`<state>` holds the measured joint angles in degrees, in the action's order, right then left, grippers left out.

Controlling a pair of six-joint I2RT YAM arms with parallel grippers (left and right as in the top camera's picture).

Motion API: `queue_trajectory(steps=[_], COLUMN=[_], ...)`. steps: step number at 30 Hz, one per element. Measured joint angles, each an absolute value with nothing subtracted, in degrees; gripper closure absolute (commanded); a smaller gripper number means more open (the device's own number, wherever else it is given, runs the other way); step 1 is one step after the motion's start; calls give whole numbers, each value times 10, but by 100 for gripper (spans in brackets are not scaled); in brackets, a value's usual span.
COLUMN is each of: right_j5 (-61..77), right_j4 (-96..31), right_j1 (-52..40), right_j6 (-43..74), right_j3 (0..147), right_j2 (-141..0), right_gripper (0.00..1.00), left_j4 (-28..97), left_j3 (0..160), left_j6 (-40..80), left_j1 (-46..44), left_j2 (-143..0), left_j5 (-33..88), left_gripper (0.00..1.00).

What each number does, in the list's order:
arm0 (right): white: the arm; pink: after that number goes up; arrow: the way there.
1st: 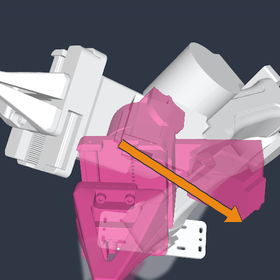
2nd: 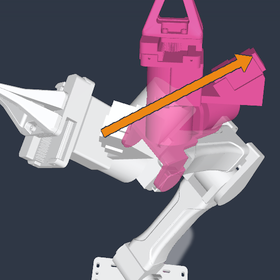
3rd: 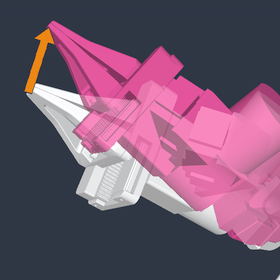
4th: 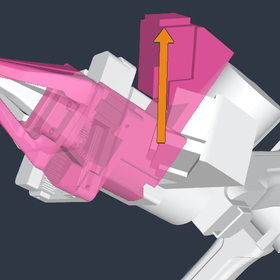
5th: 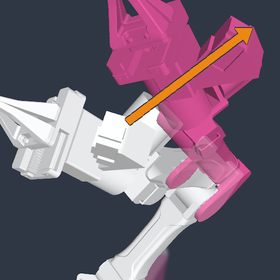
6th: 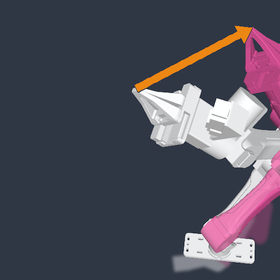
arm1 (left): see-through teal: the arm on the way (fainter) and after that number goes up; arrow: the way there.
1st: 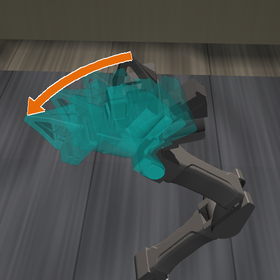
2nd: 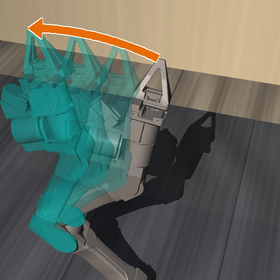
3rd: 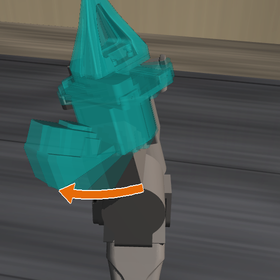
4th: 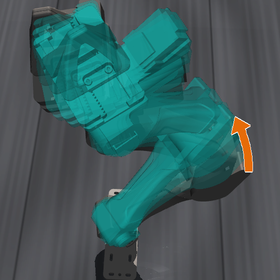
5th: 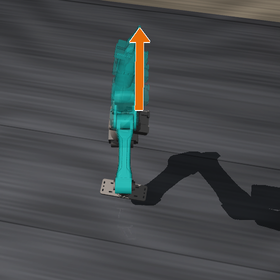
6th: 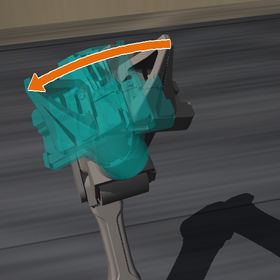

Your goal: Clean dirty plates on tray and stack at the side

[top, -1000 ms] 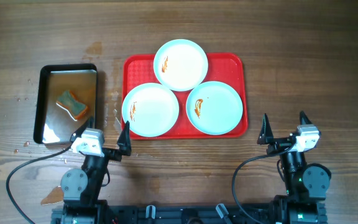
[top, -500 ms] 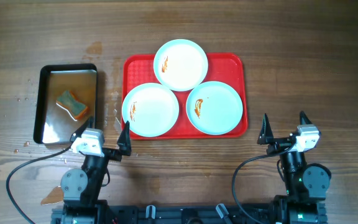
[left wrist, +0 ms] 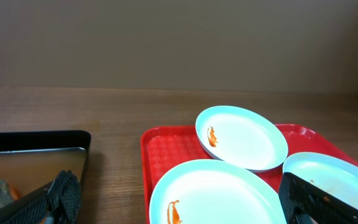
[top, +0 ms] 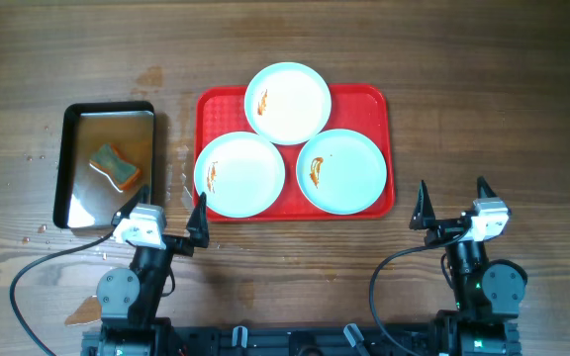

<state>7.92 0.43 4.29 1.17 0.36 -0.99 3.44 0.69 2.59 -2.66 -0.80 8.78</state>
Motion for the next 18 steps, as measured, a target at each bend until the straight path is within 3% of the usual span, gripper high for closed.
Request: queue_trajectory(steps=[4,10,12,16,18], right_j5=[79,79,79,79,79], right_j4=[4,4,4,4,4], right_j1=[43,43,43,43,43], right_j6=[12,12,11,12,12], right_j3=[4,4,4,4,4], right_j2=[-10,-10,-10,-10,-10], right_gripper=[0,0,0,0,0], left_j4=[15,-76,-120,-333,-356], left_j3=[7,5,4,4,13], left_j6=[47,190,222,283,294], left_j1=[-27,-30,-30,-30,-30], left_j2=[-8,-8,-8,-8,-7], left_j5=[112,359,399,461,473], left_gripper=[0,0,0,0,0])
